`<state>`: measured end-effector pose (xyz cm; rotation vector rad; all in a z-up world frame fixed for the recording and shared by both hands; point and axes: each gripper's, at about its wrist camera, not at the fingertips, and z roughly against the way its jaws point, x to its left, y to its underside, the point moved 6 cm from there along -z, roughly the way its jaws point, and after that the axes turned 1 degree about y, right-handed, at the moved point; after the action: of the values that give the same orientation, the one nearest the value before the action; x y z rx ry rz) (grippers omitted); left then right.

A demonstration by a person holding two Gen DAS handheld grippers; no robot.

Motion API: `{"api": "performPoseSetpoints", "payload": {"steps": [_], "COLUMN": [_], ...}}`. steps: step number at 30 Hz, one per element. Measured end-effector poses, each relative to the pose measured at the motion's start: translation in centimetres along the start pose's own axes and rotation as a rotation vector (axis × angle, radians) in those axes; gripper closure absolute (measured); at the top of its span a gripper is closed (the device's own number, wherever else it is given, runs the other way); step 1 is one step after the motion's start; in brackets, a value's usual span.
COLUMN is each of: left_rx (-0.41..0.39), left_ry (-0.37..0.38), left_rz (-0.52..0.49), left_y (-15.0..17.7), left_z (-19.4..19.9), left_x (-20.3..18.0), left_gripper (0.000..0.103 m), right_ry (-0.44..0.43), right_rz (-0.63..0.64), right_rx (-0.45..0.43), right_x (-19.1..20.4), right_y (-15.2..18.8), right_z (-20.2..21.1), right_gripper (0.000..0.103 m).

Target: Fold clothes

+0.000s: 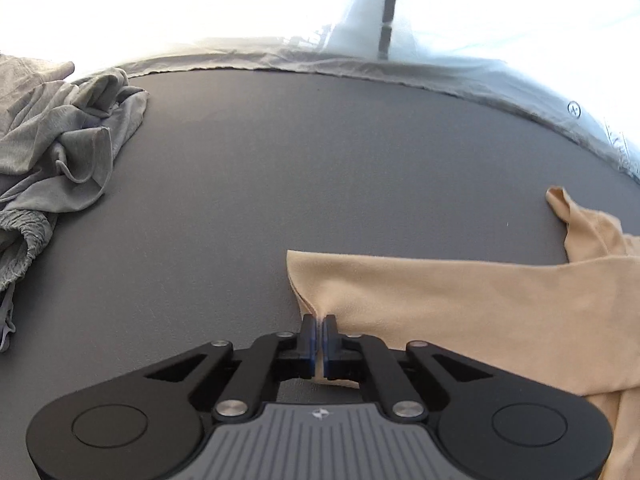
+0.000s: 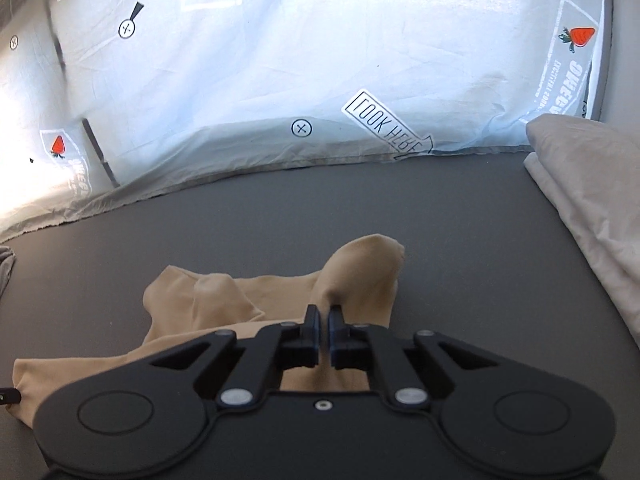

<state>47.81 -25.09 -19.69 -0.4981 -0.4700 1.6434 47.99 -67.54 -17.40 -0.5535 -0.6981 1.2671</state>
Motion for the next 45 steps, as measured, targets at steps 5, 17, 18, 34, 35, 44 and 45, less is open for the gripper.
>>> {"api": "performPoseSetpoints", "payload": {"steps": [5, 17, 18, 34, 35, 44, 45], "left_rx": [-0.187, -0.332, -0.308, -0.022, -0.019, -0.097, -0.113], "left_ry": [0.054, 0.01, -0.005, -0.113, -0.112, -0.073, -0.061], "left_rz": [0.066, 0.137, 0.144, 0.228, 0.229, 0.214, 0.203], "left_y": [-3.5, -5.6, -5.1, 0.8, 0.8, -0.2, -0.4], "left_z": [7.5, 13.6, 12.6, 3.4, 3.4, 6.1, 6.8], "left_x": [0.1, 3.2, 3.6, 7.3, 7.3, 5.6, 5.0], "left_gripper": [0.1, 0.1, 0.1, 0.099, 0.099, 0.099, 0.099], "right_ry": [-0.055, -0.155, -0.146, -0.013, -0.005, 0.049, 0.054], "right_rz": [-0.085, -0.099, -0.086, -0.013, 0.002, -0.048, -0.067], "right_rx": [-0.092, -0.115, -0.091, 0.116, 0.097, 0.068, 0.07], "right_x": [-1.0, 1.6, 1.9, 1.9, 1.9, 0.3, -0.1], "right_y": [-1.6, -2.8, -2.4, 3.2, 3.0, 1.3, 2.0], "right_z": [3.1, 3.9, 3.1, -5.2, -5.6, -3.8, -2.7], "right_gripper": [0.098, 0.097, 0.094, 0.087, 0.087, 0.068, 0.064]}}
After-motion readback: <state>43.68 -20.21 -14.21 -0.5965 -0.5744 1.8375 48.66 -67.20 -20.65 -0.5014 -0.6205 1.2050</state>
